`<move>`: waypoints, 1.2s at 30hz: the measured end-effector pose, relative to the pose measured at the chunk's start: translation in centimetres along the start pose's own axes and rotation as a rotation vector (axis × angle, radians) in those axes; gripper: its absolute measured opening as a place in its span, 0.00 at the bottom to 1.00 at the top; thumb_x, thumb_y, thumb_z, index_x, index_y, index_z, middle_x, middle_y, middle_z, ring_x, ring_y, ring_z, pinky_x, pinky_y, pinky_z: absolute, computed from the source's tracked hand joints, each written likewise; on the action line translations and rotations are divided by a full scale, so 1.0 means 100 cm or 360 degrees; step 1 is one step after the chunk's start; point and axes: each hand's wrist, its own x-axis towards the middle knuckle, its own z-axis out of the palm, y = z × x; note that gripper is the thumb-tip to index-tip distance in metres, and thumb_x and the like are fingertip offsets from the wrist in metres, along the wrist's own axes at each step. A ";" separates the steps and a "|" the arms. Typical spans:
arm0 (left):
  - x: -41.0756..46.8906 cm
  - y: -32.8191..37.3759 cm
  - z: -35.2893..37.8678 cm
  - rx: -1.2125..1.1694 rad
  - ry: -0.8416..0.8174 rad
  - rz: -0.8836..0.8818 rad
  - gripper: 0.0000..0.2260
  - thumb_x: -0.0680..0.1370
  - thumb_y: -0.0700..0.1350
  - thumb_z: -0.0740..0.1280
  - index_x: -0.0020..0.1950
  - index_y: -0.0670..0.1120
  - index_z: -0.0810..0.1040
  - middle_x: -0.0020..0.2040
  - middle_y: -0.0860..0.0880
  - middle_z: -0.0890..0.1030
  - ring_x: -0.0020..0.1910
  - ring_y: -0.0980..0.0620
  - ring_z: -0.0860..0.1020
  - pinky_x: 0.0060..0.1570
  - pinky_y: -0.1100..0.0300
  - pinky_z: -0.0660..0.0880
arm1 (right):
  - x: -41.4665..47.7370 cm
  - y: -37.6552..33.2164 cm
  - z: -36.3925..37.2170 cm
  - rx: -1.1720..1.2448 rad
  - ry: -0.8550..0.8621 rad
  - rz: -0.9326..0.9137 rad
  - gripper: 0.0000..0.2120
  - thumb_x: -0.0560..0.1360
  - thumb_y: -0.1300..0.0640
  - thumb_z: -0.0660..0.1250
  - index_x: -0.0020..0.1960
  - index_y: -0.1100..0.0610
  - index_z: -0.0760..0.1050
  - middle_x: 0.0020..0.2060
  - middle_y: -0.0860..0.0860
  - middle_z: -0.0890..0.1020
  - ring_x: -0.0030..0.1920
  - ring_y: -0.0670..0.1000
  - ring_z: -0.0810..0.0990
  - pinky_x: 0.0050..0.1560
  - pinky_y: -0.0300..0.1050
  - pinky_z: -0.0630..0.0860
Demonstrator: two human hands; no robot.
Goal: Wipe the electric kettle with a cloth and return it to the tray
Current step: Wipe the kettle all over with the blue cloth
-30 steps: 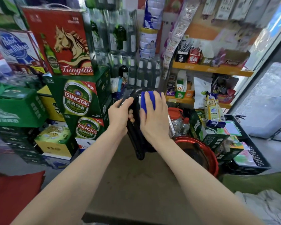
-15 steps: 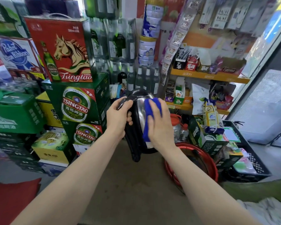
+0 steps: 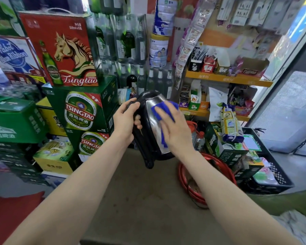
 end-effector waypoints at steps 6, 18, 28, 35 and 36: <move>0.005 -0.002 0.004 -0.0113 0.0087 -0.0124 0.10 0.77 0.42 0.66 0.57 0.46 0.78 0.30 0.48 0.71 0.22 0.56 0.65 0.20 0.66 0.63 | 0.032 -0.013 -0.003 -0.0018 0.0040 0.0081 0.20 0.82 0.55 0.57 0.73 0.55 0.73 0.73 0.56 0.73 0.76 0.59 0.66 0.77 0.58 0.62; 0.004 -0.013 -0.019 -0.0383 0.0252 -0.0291 0.04 0.77 0.45 0.67 0.50 0.47 0.76 0.27 0.51 0.68 0.20 0.58 0.64 0.18 0.67 0.62 | 0.020 0.005 -0.010 0.0399 -0.0061 0.0898 0.20 0.84 0.51 0.53 0.72 0.51 0.72 0.68 0.50 0.77 0.66 0.49 0.75 0.69 0.54 0.71; -0.008 -0.002 -0.022 -0.0359 0.0100 -0.0229 0.06 0.78 0.44 0.63 0.50 0.51 0.79 0.27 0.51 0.67 0.21 0.58 0.62 0.18 0.67 0.62 | 0.005 -0.003 -0.005 0.0400 -0.0053 0.0536 0.20 0.84 0.51 0.55 0.75 0.51 0.68 0.74 0.51 0.71 0.71 0.51 0.71 0.72 0.49 0.68; -0.010 -0.008 -0.021 -0.0195 -0.0006 -0.0196 0.12 0.78 0.43 0.63 0.61 0.48 0.78 0.28 0.51 0.67 0.21 0.58 0.62 0.19 0.67 0.62 | 0.038 -0.016 -0.021 0.0571 -0.0126 0.0849 0.17 0.84 0.52 0.54 0.68 0.55 0.74 0.62 0.52 0.78 0.58 0.48 0.78 0.61 0.46 0.74; -0.009 -0.009 -0.019 -0.0185 -0.0001 -0.0200 0.14 0.78 0.44 0.63 0.62 0.47 0.78 0.28 0.51 0.68 0.21 0.57 0.63 0.19 0.67 0.62 | 0.036 -0.031 -0.015 0.0368 -0.0081 0.0597 0.19 0.84 0.53 0.54 0.72 0.56 0.71 0.68 0.53 0.75 0.66 0.50 0.75 0.69 0.49 0.71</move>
